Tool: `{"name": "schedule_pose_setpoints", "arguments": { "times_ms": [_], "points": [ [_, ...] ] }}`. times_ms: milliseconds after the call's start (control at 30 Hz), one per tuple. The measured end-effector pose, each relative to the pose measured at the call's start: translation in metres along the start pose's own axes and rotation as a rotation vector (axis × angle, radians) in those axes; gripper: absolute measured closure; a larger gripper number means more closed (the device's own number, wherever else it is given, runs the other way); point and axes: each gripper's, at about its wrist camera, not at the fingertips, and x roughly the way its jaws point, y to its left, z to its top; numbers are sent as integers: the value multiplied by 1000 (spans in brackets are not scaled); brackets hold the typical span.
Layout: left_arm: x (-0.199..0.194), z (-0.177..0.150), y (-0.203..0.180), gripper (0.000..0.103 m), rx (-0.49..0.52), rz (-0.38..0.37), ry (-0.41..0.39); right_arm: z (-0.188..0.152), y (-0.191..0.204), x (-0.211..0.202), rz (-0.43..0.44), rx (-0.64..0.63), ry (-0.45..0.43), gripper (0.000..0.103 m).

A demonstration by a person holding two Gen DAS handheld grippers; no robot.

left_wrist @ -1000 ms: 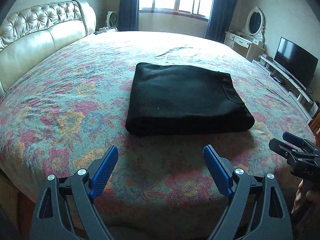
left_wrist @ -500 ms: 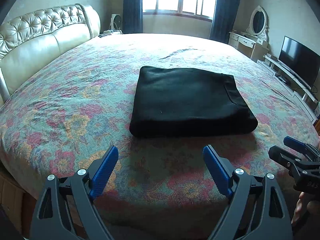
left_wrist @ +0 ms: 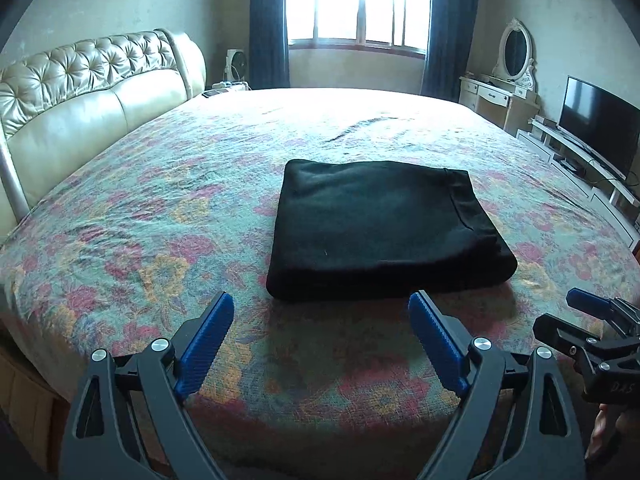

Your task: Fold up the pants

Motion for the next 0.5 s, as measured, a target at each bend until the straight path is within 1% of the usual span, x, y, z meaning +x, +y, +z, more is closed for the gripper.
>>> {"name": "schedule_pose_setpoints", "arguments": {
  "times_ms": [100, 233, 500],
  "points": [
    [1, 3, -1, 15, 19, 43, -5, 0, -1, 0, 5, 2, 2, 6],
    [3, 6, 0, 15, -3, 8, 3, 1, -2, 0, 6, 7, 5, 6],
    [8, 4, -5, 15, -10, -29, 19, 0, -5, 0, 3, 15, 7, 6]
  ]
}}
